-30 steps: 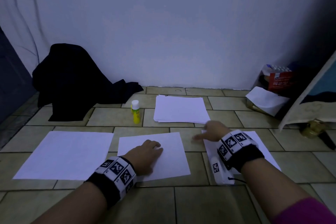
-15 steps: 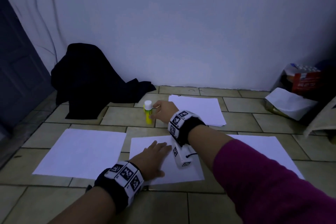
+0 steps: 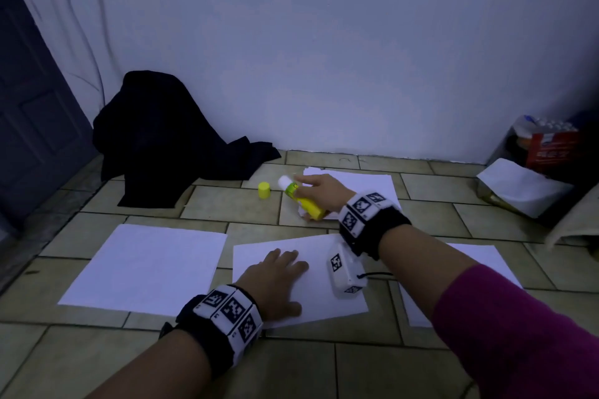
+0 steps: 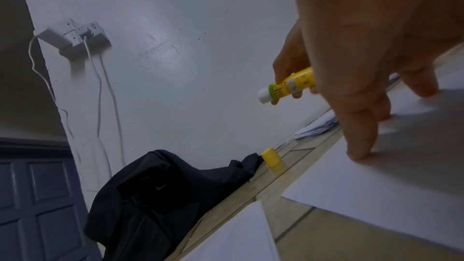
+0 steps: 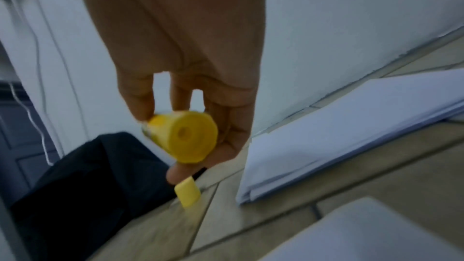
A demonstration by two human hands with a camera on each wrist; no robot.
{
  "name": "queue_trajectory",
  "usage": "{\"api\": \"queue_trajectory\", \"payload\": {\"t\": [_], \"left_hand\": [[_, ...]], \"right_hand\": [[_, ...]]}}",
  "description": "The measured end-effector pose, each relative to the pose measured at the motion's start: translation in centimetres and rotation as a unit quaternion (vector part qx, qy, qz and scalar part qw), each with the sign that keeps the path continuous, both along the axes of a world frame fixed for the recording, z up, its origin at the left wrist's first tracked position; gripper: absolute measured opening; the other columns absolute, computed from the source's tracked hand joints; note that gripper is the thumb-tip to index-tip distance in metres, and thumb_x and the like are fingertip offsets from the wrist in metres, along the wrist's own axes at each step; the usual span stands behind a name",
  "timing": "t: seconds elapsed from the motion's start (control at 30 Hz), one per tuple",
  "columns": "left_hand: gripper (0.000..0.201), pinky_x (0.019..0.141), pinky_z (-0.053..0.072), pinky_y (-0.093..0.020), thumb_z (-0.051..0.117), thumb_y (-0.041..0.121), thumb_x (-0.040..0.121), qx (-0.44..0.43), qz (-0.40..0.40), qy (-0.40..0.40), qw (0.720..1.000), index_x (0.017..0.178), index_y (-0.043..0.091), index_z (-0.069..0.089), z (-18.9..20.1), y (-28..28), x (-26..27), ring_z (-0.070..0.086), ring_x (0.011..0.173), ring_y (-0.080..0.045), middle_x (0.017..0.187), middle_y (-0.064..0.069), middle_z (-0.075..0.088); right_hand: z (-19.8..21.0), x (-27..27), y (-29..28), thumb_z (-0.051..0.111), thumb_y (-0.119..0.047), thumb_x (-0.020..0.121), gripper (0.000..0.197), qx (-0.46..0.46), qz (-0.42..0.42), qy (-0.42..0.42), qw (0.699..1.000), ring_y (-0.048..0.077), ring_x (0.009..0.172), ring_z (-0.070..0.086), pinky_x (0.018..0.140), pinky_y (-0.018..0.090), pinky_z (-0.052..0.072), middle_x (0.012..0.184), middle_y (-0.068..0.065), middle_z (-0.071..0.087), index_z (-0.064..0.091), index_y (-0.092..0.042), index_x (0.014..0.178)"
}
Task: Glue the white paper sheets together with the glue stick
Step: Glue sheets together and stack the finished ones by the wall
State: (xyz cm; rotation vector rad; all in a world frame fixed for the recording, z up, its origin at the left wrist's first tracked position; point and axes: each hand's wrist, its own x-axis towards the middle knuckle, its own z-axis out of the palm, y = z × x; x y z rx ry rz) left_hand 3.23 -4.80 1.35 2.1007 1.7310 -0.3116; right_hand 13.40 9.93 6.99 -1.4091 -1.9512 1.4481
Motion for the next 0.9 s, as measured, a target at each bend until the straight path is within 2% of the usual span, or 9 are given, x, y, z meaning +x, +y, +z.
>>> {"api": "queue_trajectory", "payload": {"t": [0.03,0.07,0.13,0.2,0.3,0.43,0.6,0.73,0.9], "left_hand": [[0.077,0.11,0.033,-0.045,0.058,0.048,0.088,0.009,-0.003,0.011,1.0,0.15,0.025,0.02,0.1,0.1,0.2,0.013,0.143,-0.025,0.159,-0.002,0.011],[0.076,0.106,0.037,-0.044,0.059,0.05,0.087,0.017,-0.004,0.021,1.0,0.148,0.024,0.022,0.2,0.1,0.4,0.019,0.14,-0.026,0.156,-0.004,0.016],[0.074,0.099,0.04,-0.043,0.059,0.053,0.085,0.025,-0.004,0.038,0.999,0.145,0.024,0.025,0.4,0.3,0.8,0.027,0.133,-0.028,0.149,-0.005,0.025],[0.074,0.096,0.041,-0.043,0.058,0.055,0.086,0.026,-0.002,0.051,0.998,0.144,0.024,0.026,0.4,0.5,1.2,0.03,0.13,-0.029,0.145,-0.007,0.028],[0.072,0.095,0.04,-0.042,0.056,0.057,0.087,0.028,0.001,0.057,0.998,0.144,0.025,0.027,0.5,0.6,1.3,0.031,0.129,-0.029,0.143,-0.007,0.03],[0.071,0.097,0.041,-0.041,0.057,0.054,0.088,0.024,0.004,0.057,0.998,0.146,0.027,0.026,0.6,0.6,1.2,0.029,0.131,-0.029,0.145,-0.006,0.028],[0.071,0.101,0.04,-0.042,0.056,0.05,0.09,0.016,-0.007,0.065,0.998,0.149,0.03,0.022,0.8,0.7,1.0,0.026,0.136,-0.029,0.152,-0.005,0.023],[0.072,0.104,0.038,-0.042,0.054,0.05,0.091,0.019,-0.013,0.067,0.998,0.151,0.031,0.019,0.8,0.6,0.9,0.024,0.138,-0.028,0.154,-0.004,0.02],[0.066,0.104,0.039,-0.042,0.049,0.045,0.096,0.018,-0.022,0.075,0.997,0.151,0.031,0.018,0.8,0.7,0.7,0.023,0.138,-0.028,0.155,-0.004,0.02]], "right_hand": [[0.3,1.1,0.1,0.074,-0.029,0.081,0.049,0.025,-0.001,-0.04,0.999,0.016,0.063,0.062,0.058,0.025,0.051,0.092,0.005,0.064,0.057,-0.025,0.126],[0.5,2.2,0.2,0.081,-0.028,0.074,0.058,0.058,-0.009,-0.079,0.995,0.013,0.066,0.061,0.055,0.021,0.047,0.094,0.003,0.064,0.056,-0.026,0.126],[0.8,4.1,0.3,0.087,-0.022,0.064,0.059,0.105,-0.044,-0.115,0.987,0.011,0.084,0.057,0.061,0.021,0.044,0.101,-0.001,0.06,0.062,-0.021,0.117],[0.7,5.4,0.0,0.087,-0.015,0.062,0.049,0.145,-0.077,-0.139,0.977,0.014,0.094,0.054,0.072,0.026,0.046,0.102,-0.001,0.057,0.066,-0.016,0.106],[0.1,6.2,-0.8,0.085,-0.017,0.064,0.037,0.177,-0.073,-0.157,0.969,0.02,0.094,0.061,0.08,0.035,0.053,0.097,0.004,0.064,0.067,-0.011,0.096],[-1.1,6.0,-1.9,0.077,-0.014,0.074,0.035,0.192,-0.052,-0.17,0.965,0.019,0.09,0.051,0.069,0.027,0.043,0.107,0.009,0.059,0.059,-0.013,0.104],[-1.8,4.9,-2.7,0.069,-0.008,0.08,0.034,0.209,0.01,-0.224,0.952,0.028,0.102,0.055,0.076,0.03,0.043,0.113,0.015,0.059,0.054,-0.008,0.111],[-1.1,5.4,-3.4,0.068,-0.006,0.08,0.034,0.2,0.057,-0.266,0.941,0.03,0.1,0.057,0.073,0.032,0.046,0.112,0.016,0.058,0.053,-0.008,0.11],[-0.5,7.8,-5.2,0.069,-0.008,0.078,0.034,0.182,0.094,-0.288,0.935,0.029,0.099,0.057,0.079,0.037,0.05,0.113,0.013,0.057,0.054,-0.011,0.109]]}}
